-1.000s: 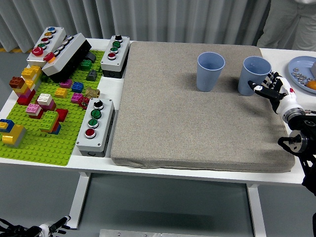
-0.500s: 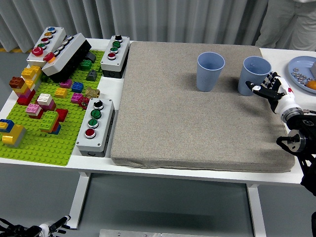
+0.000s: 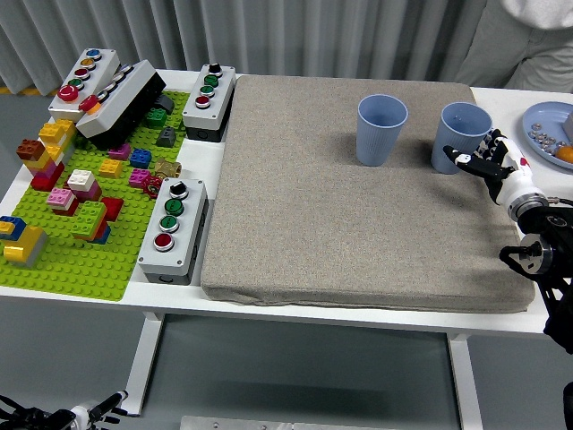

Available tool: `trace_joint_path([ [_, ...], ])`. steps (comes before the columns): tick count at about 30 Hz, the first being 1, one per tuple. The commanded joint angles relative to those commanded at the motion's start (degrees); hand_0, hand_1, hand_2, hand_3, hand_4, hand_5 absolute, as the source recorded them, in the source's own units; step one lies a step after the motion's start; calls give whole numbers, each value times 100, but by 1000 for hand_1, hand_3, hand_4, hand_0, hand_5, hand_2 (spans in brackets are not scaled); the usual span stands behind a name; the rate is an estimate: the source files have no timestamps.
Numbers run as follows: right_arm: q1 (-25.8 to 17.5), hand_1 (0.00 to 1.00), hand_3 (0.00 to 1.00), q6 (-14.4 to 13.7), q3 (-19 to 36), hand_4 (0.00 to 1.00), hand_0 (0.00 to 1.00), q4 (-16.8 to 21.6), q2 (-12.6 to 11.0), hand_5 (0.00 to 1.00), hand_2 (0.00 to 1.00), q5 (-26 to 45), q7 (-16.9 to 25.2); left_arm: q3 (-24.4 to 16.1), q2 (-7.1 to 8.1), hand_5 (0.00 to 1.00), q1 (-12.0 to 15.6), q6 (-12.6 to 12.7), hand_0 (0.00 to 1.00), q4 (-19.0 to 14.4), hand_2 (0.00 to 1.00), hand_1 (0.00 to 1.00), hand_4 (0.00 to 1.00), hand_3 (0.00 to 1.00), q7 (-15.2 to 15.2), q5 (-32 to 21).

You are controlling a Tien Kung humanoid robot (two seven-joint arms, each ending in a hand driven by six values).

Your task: Pick cup pour cup place

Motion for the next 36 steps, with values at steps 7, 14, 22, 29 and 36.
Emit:
trace_joint_path([
  [7, 18, 932, 951, -1, -12, 830, 985, -27, 19, 180, 998, 12, 2, 2, 2, 998, 15, 0, 824, 0, 899, 840, 600, 793, 2, 3],
  [14, 74, 932, 950, 0, -18, 829, 986, -45, 17, 181, 998, 18, 0, 6, 5, 998, 5, -2, 824, 0, 898, 840, 599, 793, 3, 2],
  [22, 100, 931, 948, 6, -21, 830, 987, -75, 19, 185, 998, 49, 6, 3, 8, 998, -3, -3, 825, 0, 897, 843, 599, 792, 1, 6],
  [29, 138, 930, 947, 16, -10, 830, 988, -118, 33, 184, 998, 70, 12, 7, 7, 998, -28, -3, 824, 0, 897, 842, 599, 791, 0, 11],
  [36, 179, 929, 942, 31, -2, 829, 988, -173, 33, 185, 998, 101, 15, 1, 4, 998, -35, -5, 824, 0, 896, 843, 599, 792, 1, 24],
])
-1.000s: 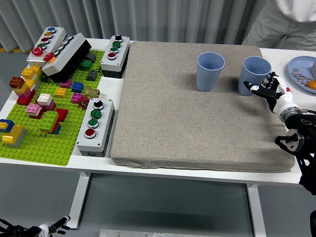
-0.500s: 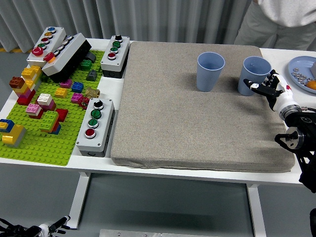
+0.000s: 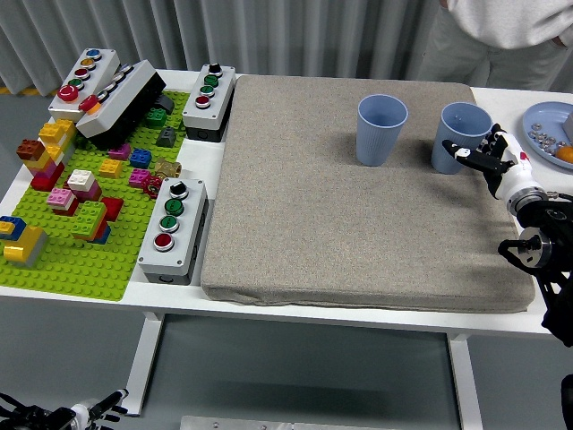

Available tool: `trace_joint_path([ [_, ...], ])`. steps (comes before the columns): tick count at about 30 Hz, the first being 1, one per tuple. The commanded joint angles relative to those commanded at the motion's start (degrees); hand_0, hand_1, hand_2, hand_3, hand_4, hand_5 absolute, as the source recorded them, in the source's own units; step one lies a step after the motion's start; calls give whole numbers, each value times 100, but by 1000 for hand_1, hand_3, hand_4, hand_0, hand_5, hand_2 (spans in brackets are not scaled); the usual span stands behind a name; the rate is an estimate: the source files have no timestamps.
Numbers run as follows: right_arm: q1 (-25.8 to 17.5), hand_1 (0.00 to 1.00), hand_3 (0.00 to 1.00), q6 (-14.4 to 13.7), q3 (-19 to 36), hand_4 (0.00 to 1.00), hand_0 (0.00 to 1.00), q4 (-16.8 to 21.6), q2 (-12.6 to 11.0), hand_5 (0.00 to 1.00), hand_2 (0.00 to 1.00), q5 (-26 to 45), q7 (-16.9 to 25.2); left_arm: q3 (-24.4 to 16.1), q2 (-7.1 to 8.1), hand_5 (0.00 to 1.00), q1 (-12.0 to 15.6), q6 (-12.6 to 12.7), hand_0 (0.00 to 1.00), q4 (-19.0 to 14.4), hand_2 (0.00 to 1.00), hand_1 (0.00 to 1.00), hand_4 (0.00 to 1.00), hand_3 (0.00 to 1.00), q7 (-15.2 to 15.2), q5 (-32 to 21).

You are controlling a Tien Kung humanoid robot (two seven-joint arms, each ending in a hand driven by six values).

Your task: Pick cup pour cup place

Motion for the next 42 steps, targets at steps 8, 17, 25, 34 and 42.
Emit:
trace_joint_path([
  [8, 26, 928, 942, -1, -40, 828, 988, -46, 25, 188, 996, 43, 6, -20, -5, 998, -11, -2, 824, 0, 896, 842, 598, 791, 5, 18],
  [17, 51, 843, 772, 4, -41, 788, 936, -76, 28, 139, 827, 149, 48, -29, -4, 998, -26, 0, 824, 0, 896, 843, 599, 791, 5, 25],
  [25, 44, 736, 669, -59, -44, 693, 850, -90, 58, 39, 660, 204, 70, -29, -5, 998, -33, 3, 824, 0, 896, 843, 599, 791, 4, 19],
  [34, 6, 663, 622, -118, -6, 670, 784, -21, 75, 14, 561, 185, 92, -33, 2, 998, -22, -1, 824, 0, 896, 844, 599, 791, 7, 28],
  [42, -28, 664, 620, -232, -67, 676, 784, 294, 62, 18, 558, -52, 6, -93, 16, 998, 33, 8, 825, 0, 896, 844, 598, 791, 14, 37],
])
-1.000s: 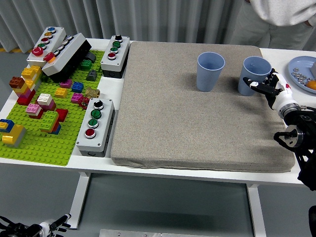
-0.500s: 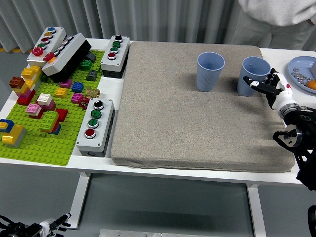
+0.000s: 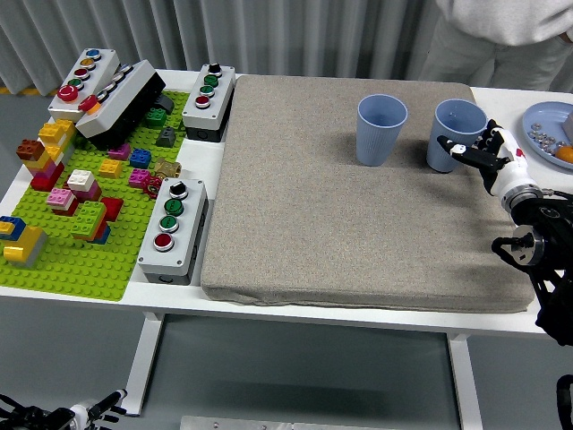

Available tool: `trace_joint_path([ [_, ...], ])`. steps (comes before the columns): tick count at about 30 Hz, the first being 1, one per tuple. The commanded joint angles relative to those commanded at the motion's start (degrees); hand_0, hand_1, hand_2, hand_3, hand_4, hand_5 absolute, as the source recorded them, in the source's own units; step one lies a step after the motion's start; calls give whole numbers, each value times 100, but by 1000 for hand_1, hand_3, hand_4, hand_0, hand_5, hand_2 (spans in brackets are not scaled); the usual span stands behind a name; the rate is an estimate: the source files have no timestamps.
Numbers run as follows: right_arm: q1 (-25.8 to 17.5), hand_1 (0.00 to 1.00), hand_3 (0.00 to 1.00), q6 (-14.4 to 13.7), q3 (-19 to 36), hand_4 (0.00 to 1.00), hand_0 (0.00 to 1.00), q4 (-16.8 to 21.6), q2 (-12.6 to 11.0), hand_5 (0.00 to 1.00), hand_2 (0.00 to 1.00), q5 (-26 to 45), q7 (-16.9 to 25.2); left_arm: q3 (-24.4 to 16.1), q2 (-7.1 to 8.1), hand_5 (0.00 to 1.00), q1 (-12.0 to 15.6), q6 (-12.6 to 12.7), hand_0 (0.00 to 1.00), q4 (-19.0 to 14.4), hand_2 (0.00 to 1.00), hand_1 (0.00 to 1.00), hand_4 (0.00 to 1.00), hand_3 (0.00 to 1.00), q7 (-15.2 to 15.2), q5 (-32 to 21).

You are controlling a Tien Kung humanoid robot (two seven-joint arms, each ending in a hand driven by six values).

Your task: Pick cup pour cup place

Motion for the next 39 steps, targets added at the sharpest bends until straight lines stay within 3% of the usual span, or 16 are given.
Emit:
trace_joint_path([
  [16, 141, 663, 616, -395, -112, 680, 787, 688, -242, 25, 556, -969, -182, -160, 37, 998, 108, 2, 825, 0, 896, 844, 597, 791, 32, 41],
  [29, 243, 663, 612, -675, -277, 679, 789, 790, -231, 26, 554, -1769, -225, -189, 41, 998, 65, -10, 827, 0, 896, 844, 597, 791, 36, 73],
  [39, 319, 663, 611, -978, -505, 680, 789, 934, -185, 27, 554, -2815, -332, -211, 48, 998, 45, -14, 828, 0, 896, 845, 598, 791, 38, 103],
])
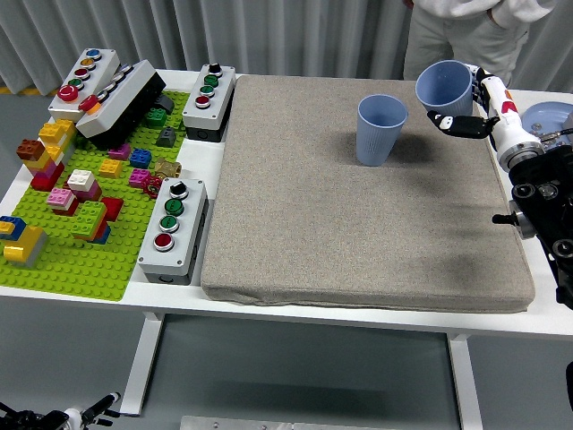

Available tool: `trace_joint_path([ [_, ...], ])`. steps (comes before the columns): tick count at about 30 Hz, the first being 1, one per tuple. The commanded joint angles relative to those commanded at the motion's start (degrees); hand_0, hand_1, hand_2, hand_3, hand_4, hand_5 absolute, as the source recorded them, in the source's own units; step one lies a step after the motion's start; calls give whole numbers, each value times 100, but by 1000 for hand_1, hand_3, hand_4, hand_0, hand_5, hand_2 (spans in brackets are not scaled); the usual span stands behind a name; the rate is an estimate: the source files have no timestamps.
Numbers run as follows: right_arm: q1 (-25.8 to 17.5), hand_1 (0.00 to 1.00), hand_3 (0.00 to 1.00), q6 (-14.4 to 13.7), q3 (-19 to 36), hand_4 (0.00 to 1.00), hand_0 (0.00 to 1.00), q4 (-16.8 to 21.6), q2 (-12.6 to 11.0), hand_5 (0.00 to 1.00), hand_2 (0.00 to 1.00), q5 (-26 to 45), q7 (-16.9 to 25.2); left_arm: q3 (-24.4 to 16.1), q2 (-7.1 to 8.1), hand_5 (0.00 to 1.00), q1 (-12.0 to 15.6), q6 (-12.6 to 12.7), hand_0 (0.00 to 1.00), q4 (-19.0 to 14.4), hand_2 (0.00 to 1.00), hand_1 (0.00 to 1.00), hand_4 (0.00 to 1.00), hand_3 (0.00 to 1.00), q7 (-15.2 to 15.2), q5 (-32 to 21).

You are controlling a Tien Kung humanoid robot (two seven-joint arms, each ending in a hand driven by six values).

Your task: Pick cup pour cup place

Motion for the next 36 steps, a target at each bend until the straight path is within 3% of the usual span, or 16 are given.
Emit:
trace_joint_path([
  [27, 118, 662, 601, -401, -324, 674, 793, 5, 93, 31, 549, -1667, -80, -57, 13, 998, -19, -6, 835, 0, 896, 849, 599, 790, 10, 58],
  [36, 172, 662, 599, -450, -411, 675, 792, -27, 124, 31, 547, -1772, -94, -61, 17, 998, -25, -5, 836, 0, 896, 850, 599, 790, 13, 64],
])
